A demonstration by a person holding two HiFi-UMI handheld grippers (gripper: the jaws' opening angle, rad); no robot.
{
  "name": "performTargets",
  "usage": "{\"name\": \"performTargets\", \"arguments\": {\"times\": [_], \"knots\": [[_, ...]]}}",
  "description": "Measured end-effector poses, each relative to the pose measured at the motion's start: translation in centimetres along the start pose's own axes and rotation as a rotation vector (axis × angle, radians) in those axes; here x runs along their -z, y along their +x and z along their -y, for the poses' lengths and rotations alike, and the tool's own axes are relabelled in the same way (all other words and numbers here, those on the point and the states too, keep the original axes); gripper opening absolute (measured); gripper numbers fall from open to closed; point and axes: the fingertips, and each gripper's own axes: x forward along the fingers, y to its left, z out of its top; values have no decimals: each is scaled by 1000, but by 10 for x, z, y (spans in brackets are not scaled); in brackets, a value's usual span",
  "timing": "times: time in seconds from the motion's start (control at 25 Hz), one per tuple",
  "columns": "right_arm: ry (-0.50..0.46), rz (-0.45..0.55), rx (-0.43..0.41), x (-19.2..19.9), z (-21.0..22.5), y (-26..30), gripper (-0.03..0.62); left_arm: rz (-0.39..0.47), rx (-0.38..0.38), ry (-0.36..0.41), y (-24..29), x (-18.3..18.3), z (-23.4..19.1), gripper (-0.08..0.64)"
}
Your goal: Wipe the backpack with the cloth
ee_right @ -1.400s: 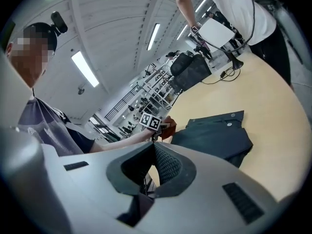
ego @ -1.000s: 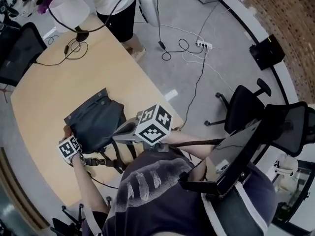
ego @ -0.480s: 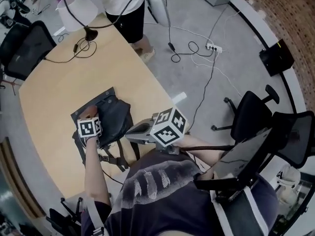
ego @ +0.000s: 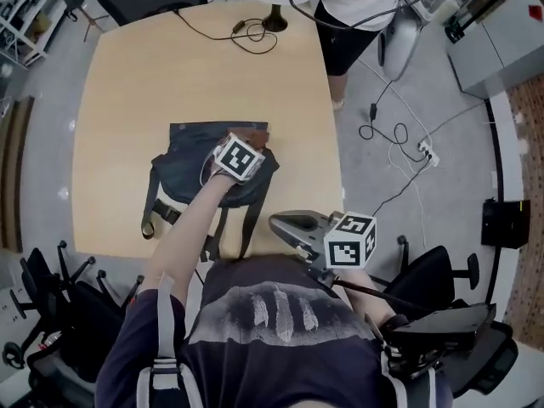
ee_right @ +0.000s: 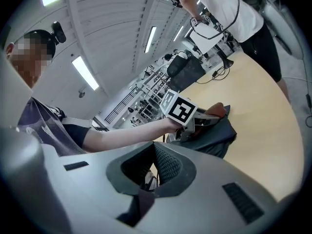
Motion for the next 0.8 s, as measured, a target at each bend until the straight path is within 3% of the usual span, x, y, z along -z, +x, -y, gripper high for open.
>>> {"name": "performTargets", "arguments": {"times": [0.08,0.16,0.28,0.4,0.48,0.56,0.68,0.8], "knots": [[-20,-11,-8,-4,-1,2,2,4,54,27,3,-10,15,55],[-40,-15,-13,-6,-4,3,2,77,208,-26,-7,-30,45,55],[-56,-15,-19,-10,-6,2,2,270,452,-214,-36,-75,84,55],[-51,-17,-24,-9,-6,2,2,371,537,-402,-50,-93,88,55],[-45,-22,-30,-5,-6,2,2,348,476,-443,-42,-81,77,55],[-43,-29,-37,-3,-8,2,2,287,343,-424,-29,-58,61,55],[-43,-40,-46,0,-8,2,2,187,153,-340,-21,-21,38,55],[-43,-55,-48,5,-5,2,2,132,25,-198,-23,2,27,55]]}}
